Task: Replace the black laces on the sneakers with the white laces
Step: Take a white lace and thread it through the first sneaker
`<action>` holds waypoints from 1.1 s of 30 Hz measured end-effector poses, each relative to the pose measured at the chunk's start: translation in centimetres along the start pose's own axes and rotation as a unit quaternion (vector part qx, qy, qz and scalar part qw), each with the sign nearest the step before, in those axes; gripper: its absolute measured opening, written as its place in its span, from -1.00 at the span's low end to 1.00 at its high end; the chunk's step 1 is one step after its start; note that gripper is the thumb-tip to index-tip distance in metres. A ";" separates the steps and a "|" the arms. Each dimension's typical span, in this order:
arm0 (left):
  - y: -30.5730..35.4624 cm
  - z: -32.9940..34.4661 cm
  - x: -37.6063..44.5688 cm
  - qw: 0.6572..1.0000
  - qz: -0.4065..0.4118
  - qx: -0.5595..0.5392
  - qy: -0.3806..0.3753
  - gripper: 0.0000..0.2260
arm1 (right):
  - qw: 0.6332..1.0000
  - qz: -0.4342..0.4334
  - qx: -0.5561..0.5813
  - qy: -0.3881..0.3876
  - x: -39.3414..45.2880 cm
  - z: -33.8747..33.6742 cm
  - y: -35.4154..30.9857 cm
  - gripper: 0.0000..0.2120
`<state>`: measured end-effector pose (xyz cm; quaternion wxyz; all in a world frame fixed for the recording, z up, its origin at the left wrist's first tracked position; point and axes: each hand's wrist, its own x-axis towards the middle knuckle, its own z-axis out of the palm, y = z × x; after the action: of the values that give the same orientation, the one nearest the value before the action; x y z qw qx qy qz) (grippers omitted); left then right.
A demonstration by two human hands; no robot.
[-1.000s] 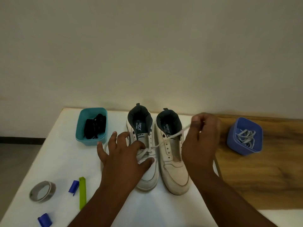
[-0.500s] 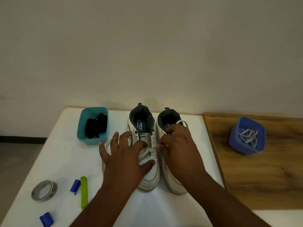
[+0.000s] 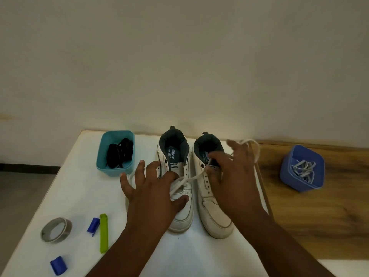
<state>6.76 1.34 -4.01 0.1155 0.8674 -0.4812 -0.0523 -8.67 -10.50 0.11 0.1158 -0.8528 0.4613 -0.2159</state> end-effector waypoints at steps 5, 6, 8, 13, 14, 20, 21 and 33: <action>-0.1 0.3 0.2 1.000 -0.003 0.006 0.008 -0.49 | 0.991 -0.081 -0.027 -0.107 -0.7 2.7 -1.0 -0.86; -0.1 0.3 0.2 1.000 -0.003 0.004 0.007 -0.50 | 0.991 -0.085 -0.038 -0.094 -0.6 2.8 -0.9 -0.92; -0.2 0.4 0.2 1.000 0.000 0.000 0.006 -0.51 | 0.994 -0.080 -0.038 -0.066 -0.4 2.6 -0.7 -0.95; 0.1 -0.2 0.1 1.000 0.000 -0.014 0.008 -0.51 | 0.982 0.076 0.102 0.142 1.0 0.2 0.3 -0.88; 0.1 -0.3 0.1 1.000 -0.001 -0.016 0.003 -0.50 | 0.960 0.117 0.149 0.208 1.4 -0.3 0.5 -0.84; 0.1 -0.5 0.0 1.000 -0.007 -0.020 -0.004 -0.49 | 0.876 0.197 0.269 0.349 1.6 -0.2 0.6 -0.93; 0.0 -0.6 0.0 1.000 -0.007 -0.020 -0.005 -0.48 | 0.882 0.198 0.271 0.331 1.4 0.0 0.4 -0.89; 0.1 -0.3 0.2 1.000 -0.007 -0.009 0.001 -0.51 | 0.999 0.003 -0.025 -0.038 -0.3 2.2 -0.6 -0.91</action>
<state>6.82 1.12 -3.67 0.1235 0.8698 -0.4742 -0.0568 -7.31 -9.88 -1.68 0.1128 -0.8615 0.4645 -0.1715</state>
